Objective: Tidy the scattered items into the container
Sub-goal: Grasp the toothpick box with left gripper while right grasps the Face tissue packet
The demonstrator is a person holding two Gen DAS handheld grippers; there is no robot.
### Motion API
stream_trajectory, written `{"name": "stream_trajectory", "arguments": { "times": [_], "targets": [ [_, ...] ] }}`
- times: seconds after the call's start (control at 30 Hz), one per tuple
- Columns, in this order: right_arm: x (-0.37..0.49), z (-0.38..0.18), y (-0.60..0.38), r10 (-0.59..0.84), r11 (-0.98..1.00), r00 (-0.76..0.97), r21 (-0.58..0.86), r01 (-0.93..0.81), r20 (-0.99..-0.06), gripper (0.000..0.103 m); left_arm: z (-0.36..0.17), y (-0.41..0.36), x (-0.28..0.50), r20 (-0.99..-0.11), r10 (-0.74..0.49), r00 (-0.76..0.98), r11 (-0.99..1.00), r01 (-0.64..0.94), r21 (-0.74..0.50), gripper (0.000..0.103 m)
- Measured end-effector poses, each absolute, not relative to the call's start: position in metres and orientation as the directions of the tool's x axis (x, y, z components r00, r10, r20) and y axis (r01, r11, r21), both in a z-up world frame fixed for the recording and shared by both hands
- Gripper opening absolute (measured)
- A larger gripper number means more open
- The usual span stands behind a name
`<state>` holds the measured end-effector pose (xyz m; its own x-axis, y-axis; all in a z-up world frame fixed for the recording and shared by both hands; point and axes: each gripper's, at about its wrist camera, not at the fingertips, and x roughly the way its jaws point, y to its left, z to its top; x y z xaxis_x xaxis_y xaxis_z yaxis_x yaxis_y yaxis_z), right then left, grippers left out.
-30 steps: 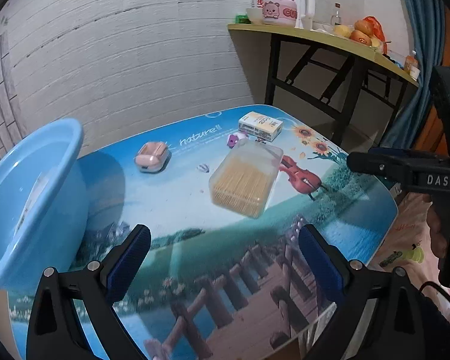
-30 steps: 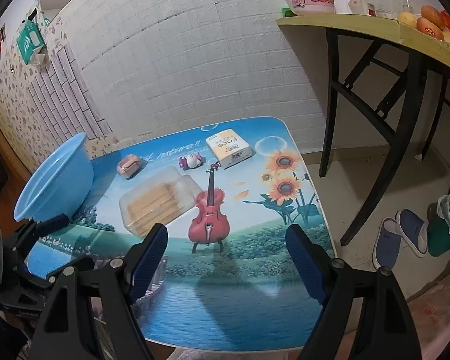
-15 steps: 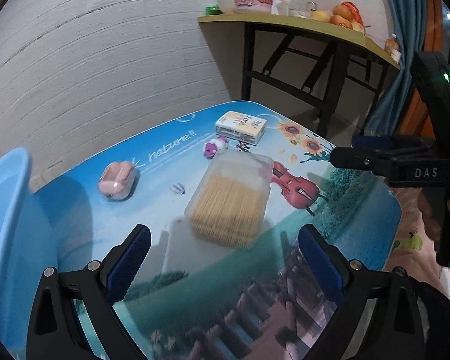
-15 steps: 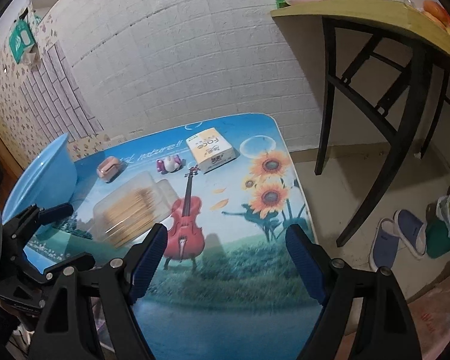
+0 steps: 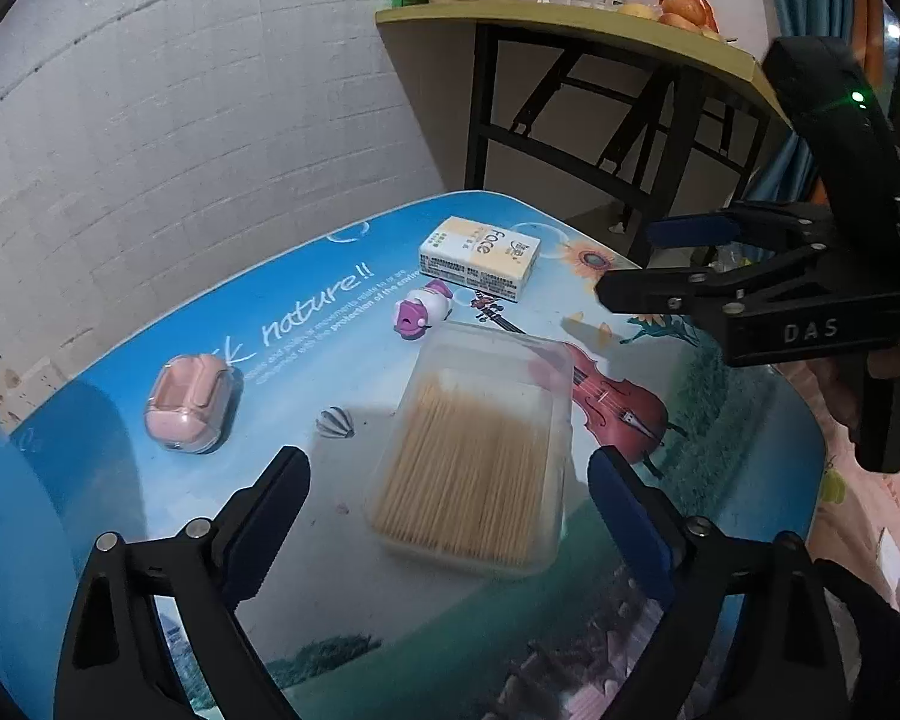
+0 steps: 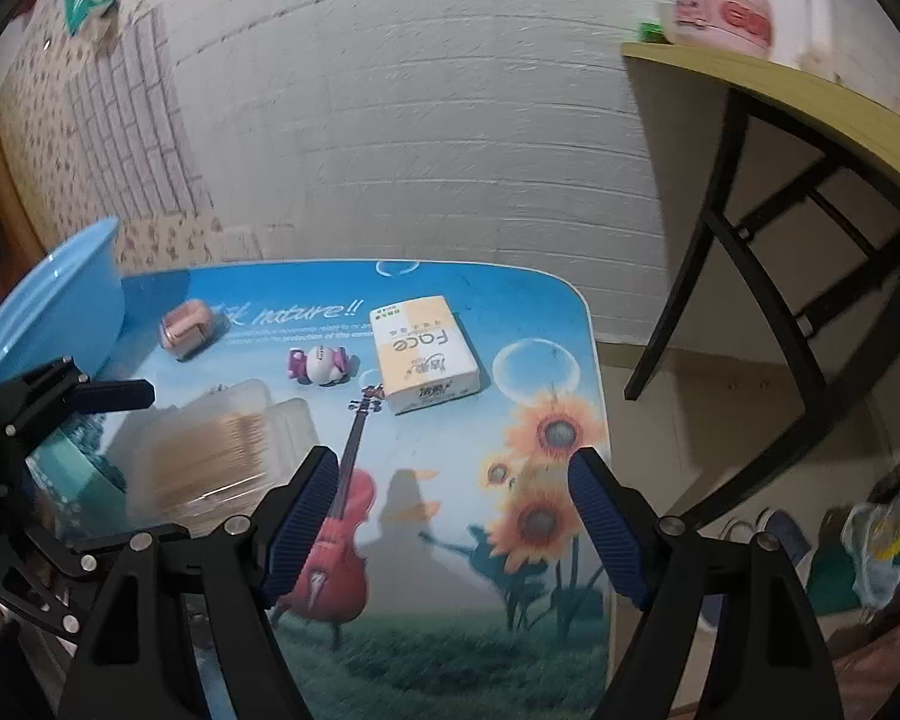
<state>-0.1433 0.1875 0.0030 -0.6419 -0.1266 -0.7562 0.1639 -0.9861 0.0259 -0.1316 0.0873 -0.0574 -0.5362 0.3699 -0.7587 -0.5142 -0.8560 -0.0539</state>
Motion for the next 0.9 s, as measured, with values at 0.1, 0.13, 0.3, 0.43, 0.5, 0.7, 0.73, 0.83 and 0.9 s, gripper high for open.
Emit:
{"name": "stream_trajectory", "arguments": {
  "times": [0.1, 0.13, 0.3, 0.43, 0.5, 0.7, 0.73, 0.83, 0.9],
  "targets": [
    [-0.155, -0.002, 0.185, -0.111, -0.984, -0.626, -0.004, 0.179, -0.772, 0.082, -0.062, 0.092, -0.136, -0.771, 0.379, -0.511, -0.844, -0.532, -0.062, 0.087],
    [-0.157, -0.002, 0.184, -0.108, -0.984, -0.626, -0.007, 0.178, -0.772, 0.082, -0.063, 0.094, -0.137, -0.776, 0.384, -0.500, -0.840, -0.539, -0.068, 0.083],
    [-0.169, -0.003, 0.179, -0.136, -0.978, -0.625, 0.003, 0.209, -0.769, 0.082, -0.068, 0.103, -0.141, -0.793, 0.391, -0.466, -0.819, -0.570, -0.069, 0.077],
    [-0.183, -0.008, 0.176, -0.115, -0.975, -0.615, -0.030, 0.220, -0.780, 0.082, -0.070, 0.106, -0.145, -0.801, 0.386, -0.456, -0.815, -0.575, -0.066, 0.073],
    [-0.189, -0.009, 0.176, -0.121, -0.975, -0.610, -0.023, 0.223, -0.783, 0.082, -0.070, 0.107, -0.147, -0.802, 0.384, -0.458, -0.818, -0.571, -0.066, 0.073],
    [-0.203, -0.009, 0.170, -0.123, -0.968, -0.607, -0.039, 0.246, -0.785, 0.082, -0.070, 0.109, -0.150, -0.801, 0.372, -0.469, -0.821, -0.569, -0.048, 0.064],
    [-0.206, -0.010, 0.170, -0.123, -0.968, -0.605, -0.039, 0.248, -0.787, 0.082, -0.070, 0.109, -0.150, -0.801, 0.373, -0.469, -0.821, -0.570, -0.048, 0.063],
    [-0.213, -0.014, 0.168, -0.117, -0.966, -0.598, -0.050, 0.255, -0.793, 0.082, -0.069, 0.107, -0.149, -0.798, 0.381, -0.467, -0.818, -0.572, -0.056, 0.061],
    [-0.217, -0.018, 0.167, -0.108, -0.963, -0.594, -0.063, 0.260, -0.797, 0.082, -0.069, 0.107, -0.149, -0.798, 0.380, -0.468, -0.819, -0.571, -0.055, 0.061]
  ]
}}
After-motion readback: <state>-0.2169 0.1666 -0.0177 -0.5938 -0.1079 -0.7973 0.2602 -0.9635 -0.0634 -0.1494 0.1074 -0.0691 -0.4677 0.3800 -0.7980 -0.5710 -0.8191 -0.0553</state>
